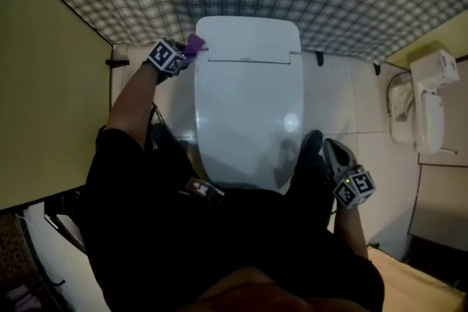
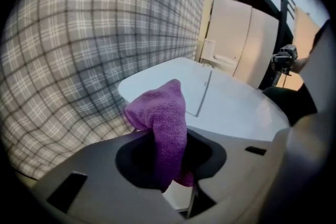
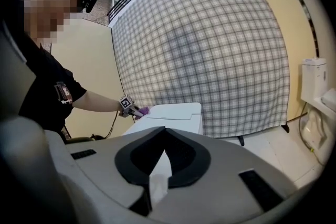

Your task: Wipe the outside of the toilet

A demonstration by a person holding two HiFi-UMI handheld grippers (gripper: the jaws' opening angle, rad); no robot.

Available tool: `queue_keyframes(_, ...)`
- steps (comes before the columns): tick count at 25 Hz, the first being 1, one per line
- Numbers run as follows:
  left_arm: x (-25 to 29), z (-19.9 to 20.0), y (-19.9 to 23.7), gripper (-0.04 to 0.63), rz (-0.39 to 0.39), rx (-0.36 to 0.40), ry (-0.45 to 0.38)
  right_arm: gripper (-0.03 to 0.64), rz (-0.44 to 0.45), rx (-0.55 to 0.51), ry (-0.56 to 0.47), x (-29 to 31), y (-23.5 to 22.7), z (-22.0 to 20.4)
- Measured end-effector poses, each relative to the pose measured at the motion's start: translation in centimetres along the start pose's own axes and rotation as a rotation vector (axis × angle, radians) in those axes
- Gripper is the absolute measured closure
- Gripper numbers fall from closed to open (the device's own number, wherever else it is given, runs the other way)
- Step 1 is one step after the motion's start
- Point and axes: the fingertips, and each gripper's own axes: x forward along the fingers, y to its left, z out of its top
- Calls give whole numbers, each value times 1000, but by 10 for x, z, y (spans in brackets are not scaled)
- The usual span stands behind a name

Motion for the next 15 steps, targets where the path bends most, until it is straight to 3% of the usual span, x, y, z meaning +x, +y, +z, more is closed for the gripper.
queue_keyframes(3,-8,-12,-44,497,10,37,7,611,5,-28,-35,-18,17,6)
queue_keyframes(6,-17,-38,-70,495,38,-46,-14,611,8,-59,-63,-41,36,7)
queue_keyframes(8,-25,-61,-94,497,26,-96,-28,611,14,-79,-75,-57,49,5)
queue_keyframes(15,-25,-152,-227,497,-85,-105,47,611,36,-113,-117,-96,89,-4)
